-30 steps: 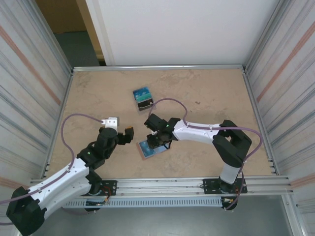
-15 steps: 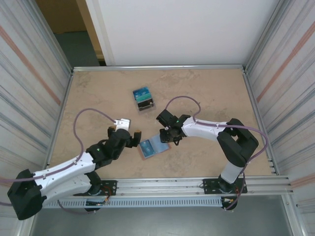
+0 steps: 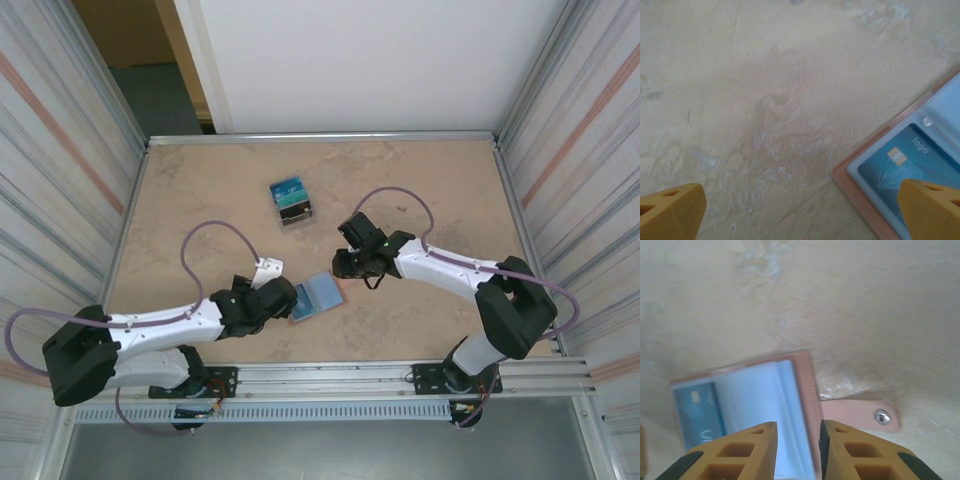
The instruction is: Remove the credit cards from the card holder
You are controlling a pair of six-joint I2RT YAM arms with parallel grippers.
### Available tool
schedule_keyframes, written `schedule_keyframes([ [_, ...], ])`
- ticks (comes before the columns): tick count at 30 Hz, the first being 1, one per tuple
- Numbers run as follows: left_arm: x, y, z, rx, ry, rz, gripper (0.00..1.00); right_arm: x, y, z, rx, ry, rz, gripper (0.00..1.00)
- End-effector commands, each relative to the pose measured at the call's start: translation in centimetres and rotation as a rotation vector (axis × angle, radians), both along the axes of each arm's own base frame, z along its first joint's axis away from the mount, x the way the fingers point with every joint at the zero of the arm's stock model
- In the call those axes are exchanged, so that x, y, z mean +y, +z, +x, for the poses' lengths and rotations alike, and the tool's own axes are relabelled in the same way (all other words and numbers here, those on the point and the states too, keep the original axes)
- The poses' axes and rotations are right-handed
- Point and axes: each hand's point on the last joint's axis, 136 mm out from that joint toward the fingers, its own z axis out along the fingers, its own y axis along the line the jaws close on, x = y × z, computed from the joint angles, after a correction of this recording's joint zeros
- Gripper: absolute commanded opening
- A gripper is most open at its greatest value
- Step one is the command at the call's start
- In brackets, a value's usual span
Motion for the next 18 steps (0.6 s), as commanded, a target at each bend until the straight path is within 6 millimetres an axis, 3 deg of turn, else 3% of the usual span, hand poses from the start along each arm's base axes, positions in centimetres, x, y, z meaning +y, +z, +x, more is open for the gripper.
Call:
schedule_keyframes([
  [1,0.4,-0.6,-0.4,0.031,0.066,-0.023,0.99,1.4,0.7,-0.7,0.028,0.048,0.099,0.29],
  [9,0.6,-2.2,-0.1,0.076,0.087,-0.021,0.99,4.4,-0.3,-2.1,0.173,0.108,0.234,0.25],
  [18,0.7,-3.6,0.4,0.104,0.1,-0.02,0.99,5.1,-2.5,-3.0,0.261,0.108,0.224,0.23],
])
